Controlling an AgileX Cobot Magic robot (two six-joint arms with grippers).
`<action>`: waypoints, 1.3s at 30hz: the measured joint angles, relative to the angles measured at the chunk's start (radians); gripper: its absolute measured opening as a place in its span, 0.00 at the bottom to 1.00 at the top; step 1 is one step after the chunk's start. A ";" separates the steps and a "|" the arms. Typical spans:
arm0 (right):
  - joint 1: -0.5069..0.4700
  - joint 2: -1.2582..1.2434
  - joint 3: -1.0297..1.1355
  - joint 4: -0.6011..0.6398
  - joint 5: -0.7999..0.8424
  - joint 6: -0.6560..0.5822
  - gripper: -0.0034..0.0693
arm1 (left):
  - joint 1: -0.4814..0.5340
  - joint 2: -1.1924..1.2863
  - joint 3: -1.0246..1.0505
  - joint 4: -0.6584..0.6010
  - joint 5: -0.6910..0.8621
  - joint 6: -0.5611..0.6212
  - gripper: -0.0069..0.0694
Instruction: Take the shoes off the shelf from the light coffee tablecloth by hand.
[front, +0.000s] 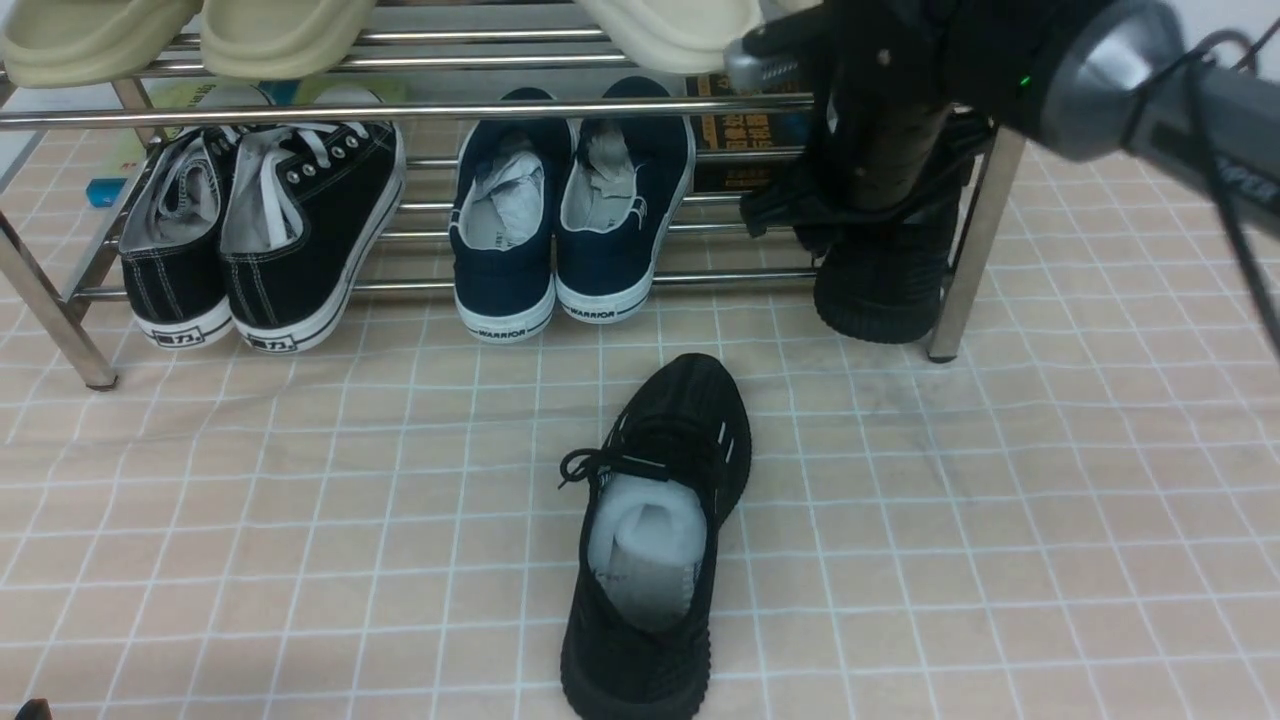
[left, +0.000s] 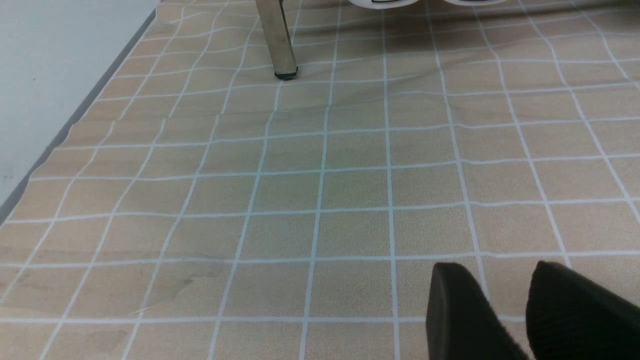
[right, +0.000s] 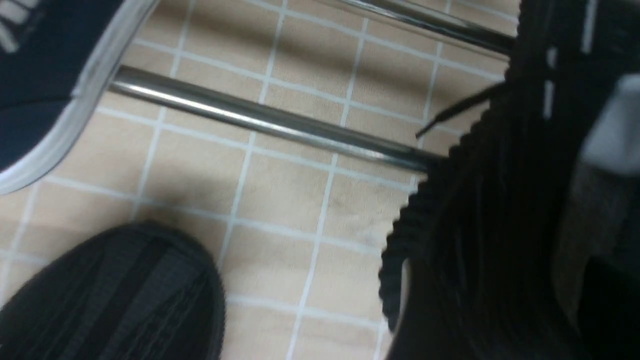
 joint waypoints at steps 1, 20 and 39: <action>0.000 0.009 0.000 -0.011 -0.010 0.000 0.62 | 0.000 0.000 0.000 0.000 0.000 0.000 0.40; 0.013 0.041 -0.011 0.000 0.088 -0.118 0.05 | 0.000 0.000 0.000 0.000 0.000 0.000 0.40; 0.158 -0.440 0.282 0.251 0.191 -0.128 0.05 | 0.000 0.000 0.000 0.000 0.000 0.000 0.40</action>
